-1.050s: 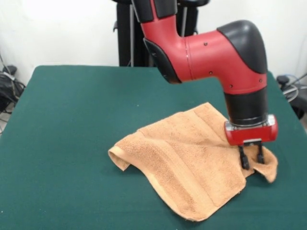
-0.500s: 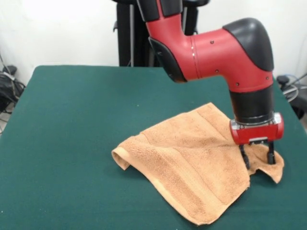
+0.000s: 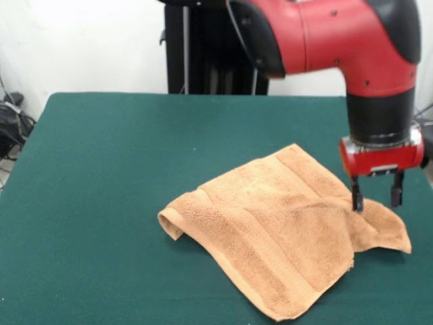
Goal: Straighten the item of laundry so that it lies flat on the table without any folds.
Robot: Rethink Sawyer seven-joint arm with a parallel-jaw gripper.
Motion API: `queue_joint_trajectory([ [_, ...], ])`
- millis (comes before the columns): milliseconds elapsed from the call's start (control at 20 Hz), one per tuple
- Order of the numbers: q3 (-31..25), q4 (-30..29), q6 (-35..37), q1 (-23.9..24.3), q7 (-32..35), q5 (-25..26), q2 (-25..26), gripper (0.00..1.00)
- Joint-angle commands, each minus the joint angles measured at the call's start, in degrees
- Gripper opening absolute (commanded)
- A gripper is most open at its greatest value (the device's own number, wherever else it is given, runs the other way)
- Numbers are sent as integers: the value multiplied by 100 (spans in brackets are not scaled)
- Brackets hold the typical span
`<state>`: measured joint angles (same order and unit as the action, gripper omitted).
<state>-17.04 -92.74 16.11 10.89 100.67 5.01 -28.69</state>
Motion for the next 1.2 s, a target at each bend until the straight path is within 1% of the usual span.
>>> queue_joint_trajectory([
  [50,225,407,1272,121,285,-109,-861,100],
  [150,286,382,1470,152,266,-20,-1115,100],
  [200,331,387,1430,171,190,115,-1228,100],
  [250,273,363,1402,244,139,162,-1257,100],
  [400,258,377,976,443,-22,480,-1325,100],
  [500,377,492,1064,498,-61,620,-1330,100],
  [600,589,534,1208,524,118,651,-1320,100],
  [750,708,388,1070,699,362,655,-1283,100],
  [800,728,314,1110,810,460,565,-1295,100],
  [950,604,258,1021,1075,412,496,-1199,100],
  [1050,548,230,740,1221,390,557,-1049,100],
  [1150,522,244,567,1305,421,598,-826,100],
  [1200,497,269,306,1347,389,720,-637,100],
])
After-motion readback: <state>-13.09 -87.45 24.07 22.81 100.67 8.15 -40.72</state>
